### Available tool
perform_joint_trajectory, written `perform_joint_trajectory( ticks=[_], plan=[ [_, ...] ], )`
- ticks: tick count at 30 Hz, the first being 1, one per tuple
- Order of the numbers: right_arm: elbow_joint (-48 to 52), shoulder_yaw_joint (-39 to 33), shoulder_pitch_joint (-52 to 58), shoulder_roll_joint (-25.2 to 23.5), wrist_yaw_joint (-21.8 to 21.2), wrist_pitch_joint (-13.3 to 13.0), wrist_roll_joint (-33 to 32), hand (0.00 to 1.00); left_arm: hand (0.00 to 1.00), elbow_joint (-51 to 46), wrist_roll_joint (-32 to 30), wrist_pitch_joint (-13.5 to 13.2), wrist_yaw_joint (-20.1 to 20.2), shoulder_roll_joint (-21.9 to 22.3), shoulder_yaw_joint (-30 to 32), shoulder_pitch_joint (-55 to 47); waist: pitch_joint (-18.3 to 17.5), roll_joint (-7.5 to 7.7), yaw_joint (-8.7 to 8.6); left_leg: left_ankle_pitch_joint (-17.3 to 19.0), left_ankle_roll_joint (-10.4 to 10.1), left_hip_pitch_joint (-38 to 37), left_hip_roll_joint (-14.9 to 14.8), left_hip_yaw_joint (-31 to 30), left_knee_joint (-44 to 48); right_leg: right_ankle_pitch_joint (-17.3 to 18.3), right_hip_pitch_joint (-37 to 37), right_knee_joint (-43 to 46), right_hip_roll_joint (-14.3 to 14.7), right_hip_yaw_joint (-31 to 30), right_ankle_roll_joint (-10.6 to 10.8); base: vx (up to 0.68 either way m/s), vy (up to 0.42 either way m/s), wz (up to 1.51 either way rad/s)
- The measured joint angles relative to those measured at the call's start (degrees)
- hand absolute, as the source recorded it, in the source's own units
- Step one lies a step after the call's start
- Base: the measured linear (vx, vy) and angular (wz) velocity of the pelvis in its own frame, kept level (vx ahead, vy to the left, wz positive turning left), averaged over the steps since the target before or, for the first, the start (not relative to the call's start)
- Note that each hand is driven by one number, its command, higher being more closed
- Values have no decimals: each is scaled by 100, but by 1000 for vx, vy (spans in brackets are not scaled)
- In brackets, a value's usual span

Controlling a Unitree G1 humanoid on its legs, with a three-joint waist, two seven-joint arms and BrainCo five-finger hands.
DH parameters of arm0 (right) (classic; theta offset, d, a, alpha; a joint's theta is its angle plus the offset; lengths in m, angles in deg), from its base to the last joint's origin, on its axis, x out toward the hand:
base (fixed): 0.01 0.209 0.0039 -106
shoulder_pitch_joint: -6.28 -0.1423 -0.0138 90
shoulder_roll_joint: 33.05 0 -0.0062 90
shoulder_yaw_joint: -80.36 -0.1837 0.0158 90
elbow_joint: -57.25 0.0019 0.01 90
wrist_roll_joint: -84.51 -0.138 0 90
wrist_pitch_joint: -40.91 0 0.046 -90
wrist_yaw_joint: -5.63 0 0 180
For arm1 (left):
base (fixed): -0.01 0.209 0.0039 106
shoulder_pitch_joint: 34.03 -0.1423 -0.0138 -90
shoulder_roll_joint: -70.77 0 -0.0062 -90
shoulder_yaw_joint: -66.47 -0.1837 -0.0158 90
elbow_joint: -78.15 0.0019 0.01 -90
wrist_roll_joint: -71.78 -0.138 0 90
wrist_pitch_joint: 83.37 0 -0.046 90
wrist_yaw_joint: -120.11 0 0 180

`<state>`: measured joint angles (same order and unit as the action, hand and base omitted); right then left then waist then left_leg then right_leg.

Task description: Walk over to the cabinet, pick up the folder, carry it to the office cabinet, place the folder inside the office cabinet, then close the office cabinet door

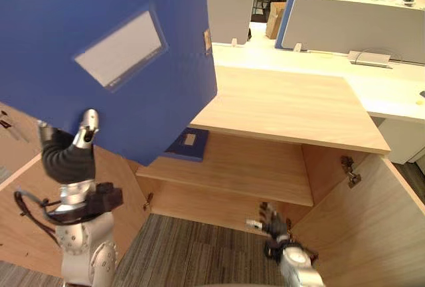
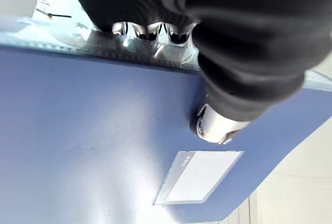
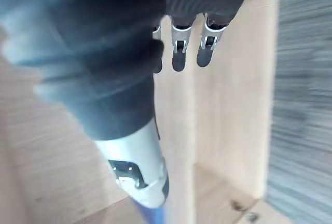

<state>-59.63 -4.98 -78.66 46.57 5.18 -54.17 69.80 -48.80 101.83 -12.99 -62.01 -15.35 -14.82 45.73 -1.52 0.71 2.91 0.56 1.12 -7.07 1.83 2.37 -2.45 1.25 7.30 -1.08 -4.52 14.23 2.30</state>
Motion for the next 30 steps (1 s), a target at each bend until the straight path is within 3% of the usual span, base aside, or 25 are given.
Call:
perform_joint_trajectory(
  ticks=[6,10,16,22,30],
  plan=[
    [2218,31,-220,133,-172,-223,-356,0,100,-66,621,10,323,305,-248,-475,30,71,11,-3,5,-4,-5,0,21,2,7,19,-3,0,1,-33,-11,0],
    [3187,374,-750,291,-378,-398,-777,0,100,186,593,283,743,280,-769,-597,49,130,12,-10,11,-1,-4,0,28,2,-2,43,-7,0,2,-27,-9,0],
    [3637,408,-1480,320,-461,-584,-1320,0,100,380,548,475,944,213,-958,-706,74,183,16,-14,13,3,-2,5,24,3,-14,46,-8,0,2,-5,-1,0],
    [3635,408,-1986,494,-303,-602,-1333,0,100,487,559,477,944,94,-968,-704,71,188,43,-14,13,3,-1,8,22,2,-14,48,-11,0,3,0,0,0],
    [3468,668,-2385,786,-406,-582,-1365,0,100,609,595,494,948,51,-1076,-707,64,202,51,-27,13,3,-3,7,1,2,-21,49,-9,0,3,0,0,0]
  ],
)
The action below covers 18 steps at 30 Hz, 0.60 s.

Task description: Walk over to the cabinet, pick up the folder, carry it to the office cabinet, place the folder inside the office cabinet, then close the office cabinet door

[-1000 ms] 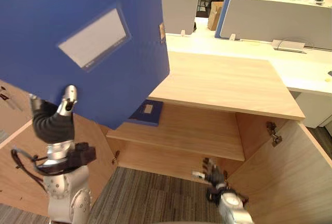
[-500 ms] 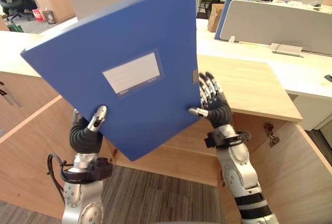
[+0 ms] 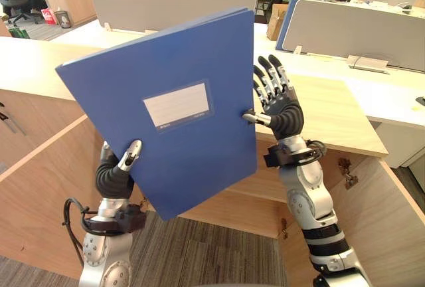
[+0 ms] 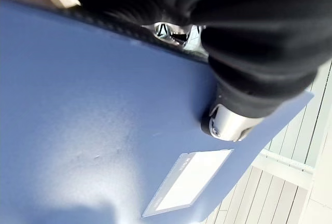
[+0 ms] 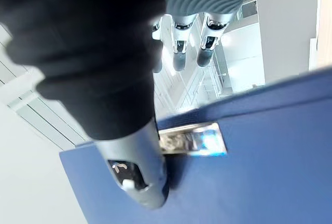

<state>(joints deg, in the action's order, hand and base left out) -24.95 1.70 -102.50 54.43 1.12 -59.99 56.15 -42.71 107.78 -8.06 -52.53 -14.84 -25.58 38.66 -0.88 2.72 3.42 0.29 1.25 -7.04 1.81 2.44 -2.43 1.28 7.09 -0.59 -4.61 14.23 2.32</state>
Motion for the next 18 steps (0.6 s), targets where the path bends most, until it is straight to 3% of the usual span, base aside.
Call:
perform_joint_trajectory(
  ticks=[6,16,17,18],
  plan=[
    [-393,561,-92,174,-280,80,-233,0,100,123,55,23,0,-40,-94,-11,-6,17,30,-17,-5,-1,-1,-5,-28,0,-8,0,3,1,0,0,0,0],
    [-1278,1333,-598,566,-530,122,-969,0,100,225,392,28,-29,-481,-79,-29,-6,18,66,-66,-14,0,-1,-22,-63,0,-24,10,13,4,-1,0,0,0],
    [-1317,1499,-660,712,-542,126,-1102,100,100,225,393,27,-41,-534,-78,-29,-6,19,68,-69,-14,1,-1,-22,-67,0,-26,10,25,4,-1,0,0,0],
    [-1336,1630,-712,838,-548,139,-1134,100,100,225,392,27,-59,-576,-78,-29,-7,20,67,-70,-15,1,-1,-22,-68,0,-26,10,31,4,-1,0,0,0]
  ],
)
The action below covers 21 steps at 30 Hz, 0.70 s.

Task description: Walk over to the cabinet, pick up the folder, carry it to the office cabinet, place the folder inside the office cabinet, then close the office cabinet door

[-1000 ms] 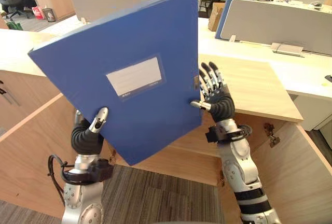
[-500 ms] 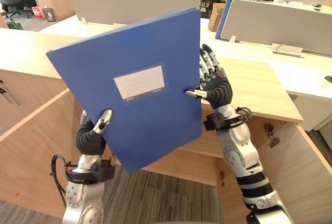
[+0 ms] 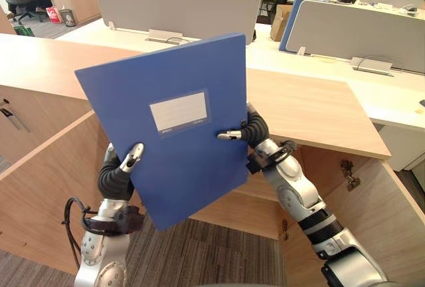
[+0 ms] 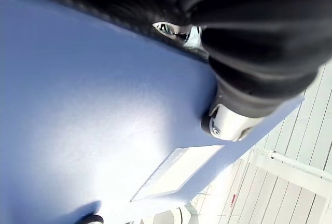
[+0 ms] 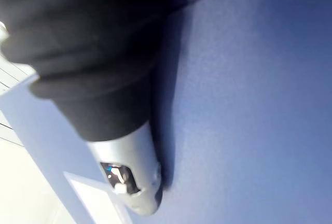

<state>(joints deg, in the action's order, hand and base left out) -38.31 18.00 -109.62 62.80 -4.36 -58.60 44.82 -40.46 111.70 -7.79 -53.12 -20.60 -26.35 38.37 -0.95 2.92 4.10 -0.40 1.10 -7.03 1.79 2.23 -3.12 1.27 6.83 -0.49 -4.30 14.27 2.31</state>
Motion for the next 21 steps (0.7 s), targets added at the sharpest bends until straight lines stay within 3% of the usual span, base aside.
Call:
perform_joint_trajectory(
  ticks=[5,9,10,17,21],
  plan=[
    [-30,1101,-566,1209,-371,216,-1308,100,100,-7,14,-108,-19,-375,-11,1,-49,45,2,-4,-9,12,-13,0,0,-1,0,-13,19,0,-1,0,0,0],
    [5,1544,-617,1636,-578,284,-1898,100,100,-8,23,-131,-10,-711,-45,11,-70,64,2,-5,-16,24,-19,-3,7,-1,0,-18,24,0,-2,0,0,0],
    [37,1679,-619,1752,-619,296,-2042,100,0,-8,42,-128,0,-846,-64,30,-72,65,2,-4,-18,37,-19,-3,20,-1,-3,-15,23,0,-3,0,0,0],
    [83,1730,-505,1974,-715,380,-2421,100,0,-48,141,-239,267,-1020,-391,177,-174,58,3,-2,-21,118,-20,0,58,2,-98,33,17,-7,-6,0,0,0],
    [158,1312,6,1829,-827,563,-2404,100,0,96,474,-189,603,-1007,-579,200,-217,50,3,-1,-21,124,-23,8,67,6,-121,66,14,-14,-12,0,0,0]
  ],
)
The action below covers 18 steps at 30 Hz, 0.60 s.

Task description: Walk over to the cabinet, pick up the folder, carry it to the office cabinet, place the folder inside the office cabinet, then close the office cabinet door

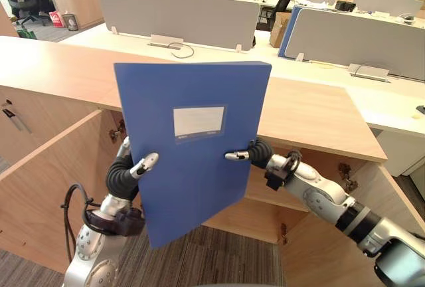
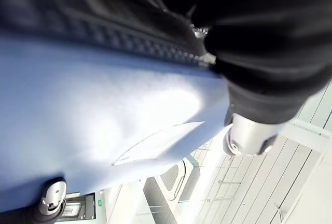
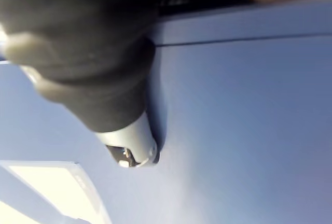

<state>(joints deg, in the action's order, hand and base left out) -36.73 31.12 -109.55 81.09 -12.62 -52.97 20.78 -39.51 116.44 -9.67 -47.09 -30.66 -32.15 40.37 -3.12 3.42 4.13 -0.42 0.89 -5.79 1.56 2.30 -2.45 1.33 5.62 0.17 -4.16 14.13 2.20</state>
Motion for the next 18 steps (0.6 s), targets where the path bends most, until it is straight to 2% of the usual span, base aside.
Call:
perform_joint_trajectory(
  ticks=[4,6,9,10,11,12,13,15,16,18],
  plan=[
    [17,-607,641,-402,-6,228,432,100,0,821,635,113,593,73,-131,232,-8,-7,-7,-3,0,24,-4,10,11,10,-51,68,-4,-18,-11,-39,0,-2],
    [47,-806,831,-460,5,279,580,100,0,1097,748,198,729,170,-140,203,-9,-5,-23,-3,0,64,-2,14,18,10,-76,77,-7,-24,-11,-37,5,-1],
    [356,-1893,1297,-795,97,331,964,100,0,2046,740,395,859,519,-79,-21,-6,-17,-53,-3,0,76,-1,23,19,10,-122,82,-9,-35,-9,-3,2,-1],
    [570,-2458,1399,-1016,107,260,886,100,0,2702,700,538,817,703,5,-76,1,-37,-76,-3,0,100,-6,34,17,10,-159,84,-5,-52,-10,-8,5,-6],
    [886,-2980,1425,-1334,166,68,859,100,0,3672,641,727,696,873,58,-103,11,-72,-125,-1,-1,113,-11,50,16,10,-182,83,0,-69,-10,-7,2,-7],
    [1035,-3182,1424,-1479,197,-73,845,100,0,4138,589,831,627,947,83,-118,15,-84,-153,1,-3,115,-15,65,14,10,-190,79,2,-84,-10,0,4,-13],
    [1268,-3461,1419,-1675,255,-333,817,100,0,4945,448,1015,479,1059,105,-165,12,-86,-184,10,-12,114,-29,117,9,10,-213,72,3,-139,-11,5,6,-16],
    [1418,-3673,1407,-1750,338,-547,803,100,0,6100,274,1194,297,1262,195,-142,5,-75,-211,25,-26,113,-44,163,10,10,-222,57,11,-179,-11,8,2,-14],
    [1433,-3704,1407,-1754,448,-596,875,100,0,6731,174,1347,89,1419,351,-103,5,-76,-245,27,-30,111,-45,167,11,8,-219,45,17,-184,-11,0,-12,-5],
    [1355,-3694,1422,-1824,610,-599,928,100,0,7442,83,1474,-147,1654,823,-77,6,-75,-283,31,-35,111,-52,166,12,6,-215,33,53,-184,-12,0,0,0]
  ],
)
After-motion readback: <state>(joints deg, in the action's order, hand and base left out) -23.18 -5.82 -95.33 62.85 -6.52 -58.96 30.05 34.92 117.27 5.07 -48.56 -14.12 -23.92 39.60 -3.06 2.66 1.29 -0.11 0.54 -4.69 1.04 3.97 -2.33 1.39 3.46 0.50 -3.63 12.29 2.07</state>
